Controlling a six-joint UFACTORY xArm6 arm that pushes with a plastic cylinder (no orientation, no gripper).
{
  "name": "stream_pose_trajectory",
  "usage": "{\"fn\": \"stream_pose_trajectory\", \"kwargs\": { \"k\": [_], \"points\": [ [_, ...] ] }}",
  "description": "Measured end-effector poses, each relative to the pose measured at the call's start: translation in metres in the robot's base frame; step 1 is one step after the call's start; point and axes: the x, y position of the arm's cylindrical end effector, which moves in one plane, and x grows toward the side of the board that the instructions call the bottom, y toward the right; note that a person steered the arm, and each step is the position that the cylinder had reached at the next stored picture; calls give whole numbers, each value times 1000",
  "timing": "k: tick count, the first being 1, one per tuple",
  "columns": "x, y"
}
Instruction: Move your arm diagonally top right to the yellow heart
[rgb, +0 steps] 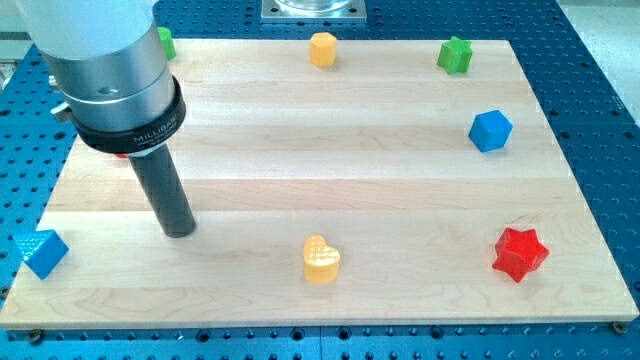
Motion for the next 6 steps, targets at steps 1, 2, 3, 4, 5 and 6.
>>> {"fn": "stream_pose_trajectory", "kwargs": {
  "k": [1, 2, 3, 4, 5, 6],
  "points": [
    [0, -1],
    [-23, -3],
    [-104, 36],
    [-111, 124],
    [-111, 154],
    [-144, 225]
  ]
}}
